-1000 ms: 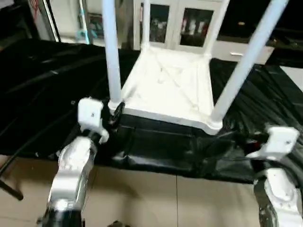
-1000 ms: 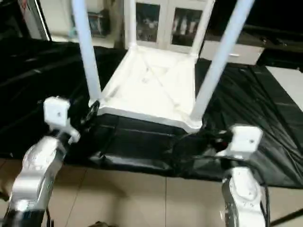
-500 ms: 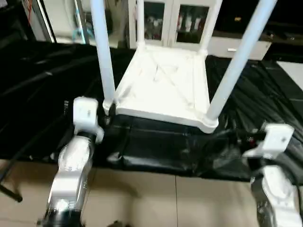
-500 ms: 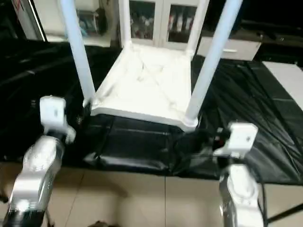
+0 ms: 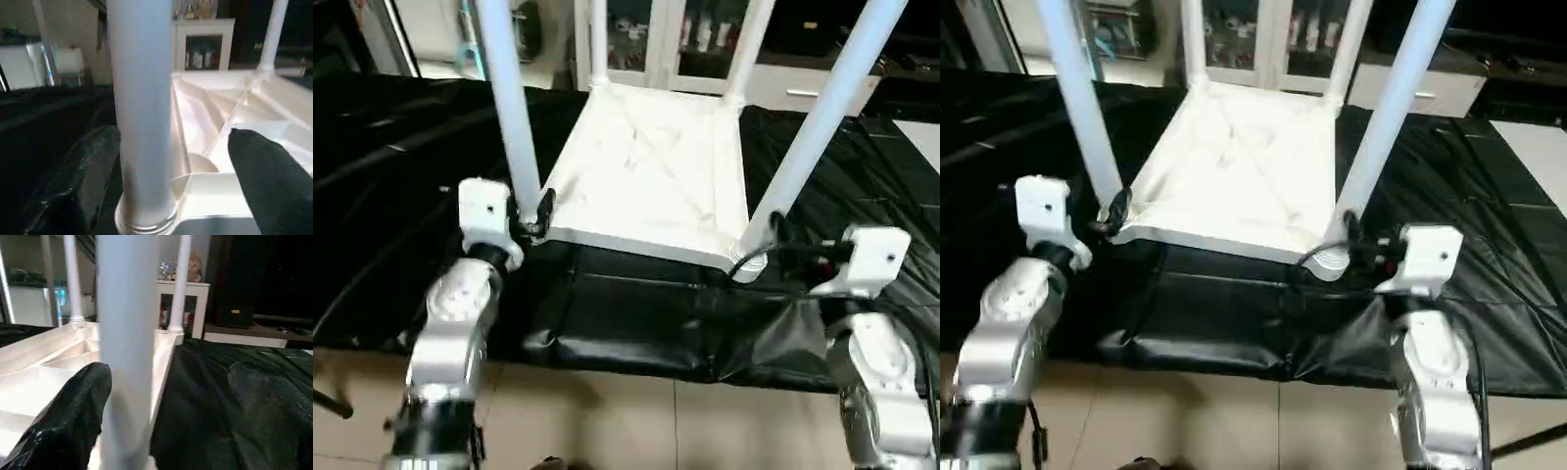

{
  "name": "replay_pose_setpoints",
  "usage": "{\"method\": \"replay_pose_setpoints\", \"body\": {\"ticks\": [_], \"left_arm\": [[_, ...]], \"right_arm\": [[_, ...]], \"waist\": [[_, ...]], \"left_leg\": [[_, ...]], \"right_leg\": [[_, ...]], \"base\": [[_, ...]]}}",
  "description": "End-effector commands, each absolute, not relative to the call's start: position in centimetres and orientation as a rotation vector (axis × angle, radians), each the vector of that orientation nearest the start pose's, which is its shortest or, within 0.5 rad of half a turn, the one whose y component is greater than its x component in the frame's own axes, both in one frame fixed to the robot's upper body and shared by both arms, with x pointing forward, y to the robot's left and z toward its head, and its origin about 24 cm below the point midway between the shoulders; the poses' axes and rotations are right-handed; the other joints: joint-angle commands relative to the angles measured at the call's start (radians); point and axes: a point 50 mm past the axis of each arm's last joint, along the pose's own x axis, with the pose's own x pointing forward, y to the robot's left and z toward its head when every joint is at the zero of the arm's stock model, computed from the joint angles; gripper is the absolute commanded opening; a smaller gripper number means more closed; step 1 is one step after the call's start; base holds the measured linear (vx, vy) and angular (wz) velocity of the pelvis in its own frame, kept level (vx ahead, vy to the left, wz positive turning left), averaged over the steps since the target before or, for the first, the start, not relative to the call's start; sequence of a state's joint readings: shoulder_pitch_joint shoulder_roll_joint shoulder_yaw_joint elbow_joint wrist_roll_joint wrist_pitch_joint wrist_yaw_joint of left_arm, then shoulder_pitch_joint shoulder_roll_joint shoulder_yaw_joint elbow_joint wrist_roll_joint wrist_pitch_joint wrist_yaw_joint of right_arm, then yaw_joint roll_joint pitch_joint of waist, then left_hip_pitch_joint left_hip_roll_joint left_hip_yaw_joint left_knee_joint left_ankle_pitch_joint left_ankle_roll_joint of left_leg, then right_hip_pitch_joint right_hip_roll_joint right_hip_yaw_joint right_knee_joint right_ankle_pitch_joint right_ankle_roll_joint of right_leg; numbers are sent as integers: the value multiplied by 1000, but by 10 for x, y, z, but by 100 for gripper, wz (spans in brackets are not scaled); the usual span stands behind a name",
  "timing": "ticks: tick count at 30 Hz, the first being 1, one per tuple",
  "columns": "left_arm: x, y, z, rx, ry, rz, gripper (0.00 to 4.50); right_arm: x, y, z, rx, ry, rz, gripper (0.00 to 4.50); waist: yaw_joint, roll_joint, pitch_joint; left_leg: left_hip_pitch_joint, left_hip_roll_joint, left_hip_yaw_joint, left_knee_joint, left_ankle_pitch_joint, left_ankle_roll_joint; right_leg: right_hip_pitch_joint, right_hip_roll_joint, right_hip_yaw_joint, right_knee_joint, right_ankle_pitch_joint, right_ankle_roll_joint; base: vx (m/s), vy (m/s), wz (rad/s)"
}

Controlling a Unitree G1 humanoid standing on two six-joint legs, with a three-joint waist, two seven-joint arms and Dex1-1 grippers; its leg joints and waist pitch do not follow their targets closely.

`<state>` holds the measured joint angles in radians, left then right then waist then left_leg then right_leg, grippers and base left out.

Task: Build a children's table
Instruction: Rotate leg to tighten

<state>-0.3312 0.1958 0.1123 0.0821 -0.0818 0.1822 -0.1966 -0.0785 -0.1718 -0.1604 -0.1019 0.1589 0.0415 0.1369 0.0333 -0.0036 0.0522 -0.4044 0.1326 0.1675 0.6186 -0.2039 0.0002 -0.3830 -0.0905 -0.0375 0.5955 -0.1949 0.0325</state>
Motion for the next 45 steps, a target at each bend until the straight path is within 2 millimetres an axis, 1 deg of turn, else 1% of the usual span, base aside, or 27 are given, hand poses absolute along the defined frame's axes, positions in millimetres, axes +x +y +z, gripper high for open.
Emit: {"method": "replay_pose_setpoints", "body": {"ticks": [1, 3, 6, 7, 8, 10, 11, 12, 13, 16, 18, 20, 22, 25, 28, 30, 31, 32, 34, 36, 37, 38, 39, 41, 42, 43, 45], "left_arm": [[322, 192, 106, 109, -41, -119, 433], [326, 195, 109, 113, -38, -103, 443], [335, 201, 116, 110, -46, -85, 443], [340, 202, 120, 101, -54, -87, 443], [344, 203, 123, 98, -61, -85, 443], [354, 202, 131, 89, -77, -95, 443], [358, 198, 134, 68, -79, -131, 443], [362, 195, 136, 53, -79, -157, 443], [365, 192, 137, 38, -80, -187, 443], [374, 188, 141, 53, -84, -220, 443], [376, 187, 143, 49, -85, -226, 443], [383, 184, 148, 33, -98, -260, 443], [387, 183, 151, 5, -105, -275, 443], [391, 180, 155, -59, -129, -361, 443], [389, 177, 153, -82, -128, -482, 443], [389, 177, 152, -81, -128, -502, 443], [385, 177, 152, -87, -131, -573, 443], [384, 177, 152, -93, -135, -601, 443], [380, 176, 152, -113, -136, -669, 443], [377, 176, 152, -123, -137, -719, 443], [365, 175, 150, -146, -120, -848, 443], [365, 175, 150, -146, -120, -852, 443], [357, 175, 150, -163, -107, -914, 443], [348, 174, 150, -179, -93, -975, 443], [344, 173, 150, -180, -88, -994, 443], [340, 174, 149, -175, -84, -1008, 443], [335, 175, 149, -165, -83, -1024, 443]], "right_arm": [[271, -207, 92, -26, -151, 6, 420], [274, -206, 93, -23, -156, 8, 420], [281, -204, 97, -16, -166, 18, 420], [285, -203, 97, -17, -167, 19, 420], [288, -203, 98, -13, -170, 24, 420], [295, -202, 99, -10, -172, 28, 420], [300, -203, 100, -11, -168, 29, 420], [303, -203, 100, -11, -166, 29, 420], [307, -203, 100, -15, -159, 27, 420], [318, -204, 103, -3, -152, 45, 420], [321, -204, 104, -3, -150, 53, 420], [330, -203, 107, 15, -149, 92, 420], [336, -200, 110, 48, -153, 156, 420], [343, -196, 114, 74, -153, 297, 420], [346, -195, 113, 46, -119, 460, 420], [346, -195, 113, 38, -117, 485, 420], [344, -195, 112, 27, -96, 568, 420], [343, -196, 112, 16, -93, 598, 420], [340, -198, 112, 7, -88, 639, 420], [339, -200, 113, 10, -84, 656, 420], [335, -208, 113, 2, -84, 674, 420], [335, -208, 113, 2, -84, 675, 420], [333, -213, 114, -2, -88, 671, 420], [329, -219, 116, -14, -94, 670, 420], [328, -221, 117, -20, -96, 671, 420], [326, -223, 118, -28, -103, 666, 420], [323, -226, 121, -21, -109, 662, 420]], "waist": [[4, 5, -67], [4, 8, -64], [4, 8, -62], [3, 8, -62], [3, 5, -62], [8, 7, -62], [9, 5, -62], [10, 5, -64], [11, 4, -65], [13, 3, -68], [14, 2, -69], [15, 1, -71], [18, 1, -73], [24, -1, -73], [31, -5, -71], [34, -5, -72], [35, -8, -73], [36, -10, -73], [39, -11, -73], [40, -11, -73], [41, -14, -72], [43, -13, -72], [43, -11, -71], [46, -9, -72], [48, -10, -71], [52, -6, -71], [56, -9, -68]], "left_leg": [[34, 83, -34, -87, -68, 57], [38, 83, -32, -92, -114, 45], [42, 84, -30, -98, -183, 13], [45, 81, -29, -98, -200, 3], [44, 82, -29, -99, -206, -1], [45, 82, -28, -100, -220, -17], [44, 83, -28, -100, -219, -19], [46, 79, -27, -99, -219, -26], [44, 81, -27, -99, -207, -27], [41, 79, -23, -94, -169, -12], [40, 80, -22, -92, -155, 1], [40, 80, -21, -89, -144, 16], [41, 81, -20, -87, -144, 29], [41, 84, -17, -84, -128, 49], [40, 85, -12, -82, -122, 69], [41, 87, -12, -81, -124, 73], [41, 90, -12, -80, -117, 80], [40, 90, -11, -80, -111, 84], [39, 91, -10, -78, -96, 95], [39, 92, -9, -78, -90, 98], [37, 95, -9, -79, -88, 98], [38, 95, -8, -79, -85, 98], [43, 95, -5, -78, -90, 97], [42, 97, -5, -79, -85, 92], [41, 98, -3, -78, -77, 93], [44, 98, 1, -78, -85, 91], [45, 98, 5, -80, -115, 78]], "right_leg": [[31, -56, 31, -35, 107, -238], [29, -55, 31, -39, 56, -242], [26, -55, 32, -43, -4, -238], [22, -54, 32, -44, -22, -236], [24, -55, 33, -45, -28, -235], [22, -57, 33, -45, -43, -231], [22, -59, 33, -46, -43, -230], [21, -58, 32, -44, -51, -235], [23, -60, 33, -43, -37, -237], [26, -62, 32, -38, 14, -249], [29, -63, 31, -36, 26, -258], [30, -64, 31, -35, 36, -268], [30, -65, 30, -33, 46, -285], [31, -67, 30, -29, 74, -307], [32, -70, 30, -29, 71, -330], [32, -71, 29, -28, 65, -336], [33, -73, 29, -26, 71, -340], [34, -73, 29, -26, 73, -342], [35, -75, 28, -22, 77, -352], [33, -76, 28, -21, 78, -359], [34, -79, 28, -18, 77, -367], [33, -77, 27, -19, 72, -366], [28, -73, 27, -20, 68, -368], [29, -71, 26, -15, 74, -368], [29, -71, 26, -15, 79, -366], [26, -70, 27, -17, 66, -362], [25, -70, 29, -23, 22, -354]], "base": [[0, 0, 0], [0, 0, 0], [0, 0, 0], [0, 0, 0], [0, 0, 0], [0, 0, 0], [0, 0, 0], [0, 0, 0], [0, 0, 0], [0, 0, 0], [0, 0, 0], [0, 0, 0], [0, 0, 0], [0, 0, 0], [0, 0, 0], [0, 0, 0], [0, 0, 0], [0, 0, 0], [0, 0, 0], [0, 0, 0], [0, 0, 0], [0, 0, 0], [0, 0, 0], [0, 0, 0], [0, 0, 0], [0, 0, 0], [0, 0, 0]]}}
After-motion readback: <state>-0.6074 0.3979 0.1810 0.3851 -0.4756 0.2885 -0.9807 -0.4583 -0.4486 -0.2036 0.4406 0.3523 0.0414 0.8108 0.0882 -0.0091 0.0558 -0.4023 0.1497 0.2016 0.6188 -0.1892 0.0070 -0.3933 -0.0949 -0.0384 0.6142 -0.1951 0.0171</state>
